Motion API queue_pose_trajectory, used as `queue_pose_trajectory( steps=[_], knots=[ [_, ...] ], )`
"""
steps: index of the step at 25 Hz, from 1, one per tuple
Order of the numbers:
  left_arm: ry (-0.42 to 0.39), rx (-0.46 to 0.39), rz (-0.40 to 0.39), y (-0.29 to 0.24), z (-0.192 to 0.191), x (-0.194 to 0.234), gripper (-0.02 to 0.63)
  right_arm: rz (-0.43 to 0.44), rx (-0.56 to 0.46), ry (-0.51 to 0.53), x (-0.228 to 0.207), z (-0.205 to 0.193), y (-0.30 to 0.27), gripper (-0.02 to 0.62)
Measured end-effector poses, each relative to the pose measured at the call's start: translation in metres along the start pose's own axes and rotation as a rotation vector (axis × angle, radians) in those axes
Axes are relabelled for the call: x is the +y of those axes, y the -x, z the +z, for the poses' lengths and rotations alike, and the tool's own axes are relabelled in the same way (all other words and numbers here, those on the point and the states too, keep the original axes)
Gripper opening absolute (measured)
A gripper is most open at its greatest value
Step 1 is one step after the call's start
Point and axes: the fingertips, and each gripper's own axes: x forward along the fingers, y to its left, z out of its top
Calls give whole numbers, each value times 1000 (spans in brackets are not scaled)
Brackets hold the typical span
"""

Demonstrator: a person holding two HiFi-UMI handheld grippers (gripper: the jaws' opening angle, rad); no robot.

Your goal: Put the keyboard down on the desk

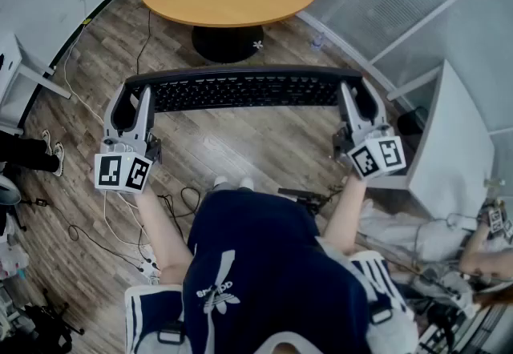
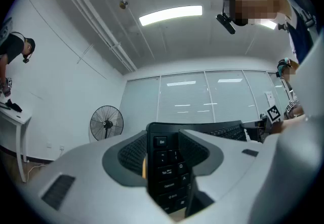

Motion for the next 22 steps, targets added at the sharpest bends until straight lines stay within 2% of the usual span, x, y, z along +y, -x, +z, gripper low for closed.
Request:
queue_pose_trajectory(
  steps=[12,22],
  knots=[
    [6,0,18,1,0,1,191,-1,-4,-46,-11,-11,-1,160],
    [12,5,20,-1,3,-2,191,-1,11,-10,-11,0,-3,160]
  ],
)
